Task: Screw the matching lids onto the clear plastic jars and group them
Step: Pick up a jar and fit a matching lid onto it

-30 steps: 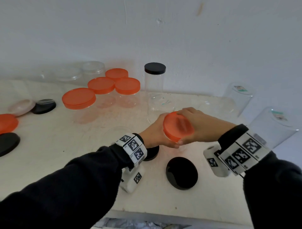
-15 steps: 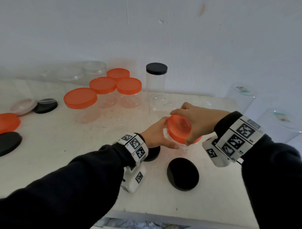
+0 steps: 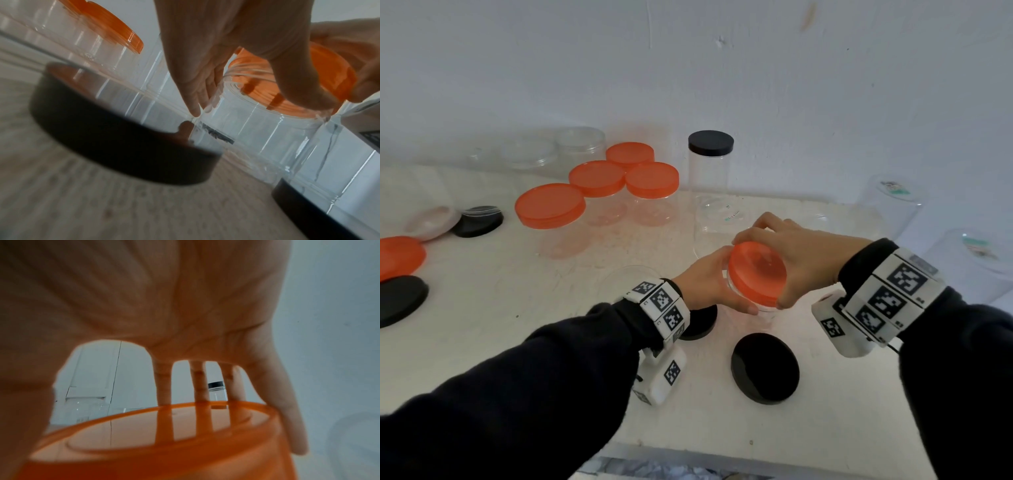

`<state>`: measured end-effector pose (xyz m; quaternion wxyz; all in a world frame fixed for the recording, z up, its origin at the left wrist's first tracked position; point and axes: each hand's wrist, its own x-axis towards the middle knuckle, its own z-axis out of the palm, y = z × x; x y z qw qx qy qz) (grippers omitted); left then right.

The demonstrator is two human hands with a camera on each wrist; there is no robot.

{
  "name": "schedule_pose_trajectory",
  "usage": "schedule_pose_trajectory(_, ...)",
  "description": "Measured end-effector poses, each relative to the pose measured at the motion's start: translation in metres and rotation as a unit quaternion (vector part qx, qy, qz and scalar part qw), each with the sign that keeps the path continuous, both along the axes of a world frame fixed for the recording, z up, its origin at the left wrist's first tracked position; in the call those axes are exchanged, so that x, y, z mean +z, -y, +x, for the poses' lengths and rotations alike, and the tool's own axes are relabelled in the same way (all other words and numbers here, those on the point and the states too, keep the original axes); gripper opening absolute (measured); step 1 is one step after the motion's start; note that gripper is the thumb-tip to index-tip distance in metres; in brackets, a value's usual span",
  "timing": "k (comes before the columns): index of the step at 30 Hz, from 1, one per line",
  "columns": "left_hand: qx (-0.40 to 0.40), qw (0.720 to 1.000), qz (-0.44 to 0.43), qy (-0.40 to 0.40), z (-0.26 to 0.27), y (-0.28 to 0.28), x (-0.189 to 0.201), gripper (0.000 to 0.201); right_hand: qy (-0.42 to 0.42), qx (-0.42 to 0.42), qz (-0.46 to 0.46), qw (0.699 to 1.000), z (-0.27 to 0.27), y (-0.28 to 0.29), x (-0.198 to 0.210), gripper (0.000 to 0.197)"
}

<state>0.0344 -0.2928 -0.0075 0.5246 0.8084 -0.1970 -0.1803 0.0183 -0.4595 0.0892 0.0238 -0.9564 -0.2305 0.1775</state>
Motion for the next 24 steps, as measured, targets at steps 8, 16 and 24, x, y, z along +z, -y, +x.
schedule_pose_trajectory(8,0.000,1.000,0.005,0.011,-0.002,0.001,0.000,0.112,-0.027,0.007,-0.025,0.999,0.006,-0.003,0.001,0.099)
schedule_pose_trajectory(16,0.008,1.000,0.015,0.013,0.000,0.001,-0.001,0.099,0.057,-0.025,-0.041,0.997,-0.004,-0.005,-0.003,0.092)
schedule_pose_trajectory(24,0.012,1.000,0.006,0.015,0.001,0.000,-0.003,0.093,0.144,-0.103,-0.075,0.981,-0.017,-0.019,-0.014,0.084)
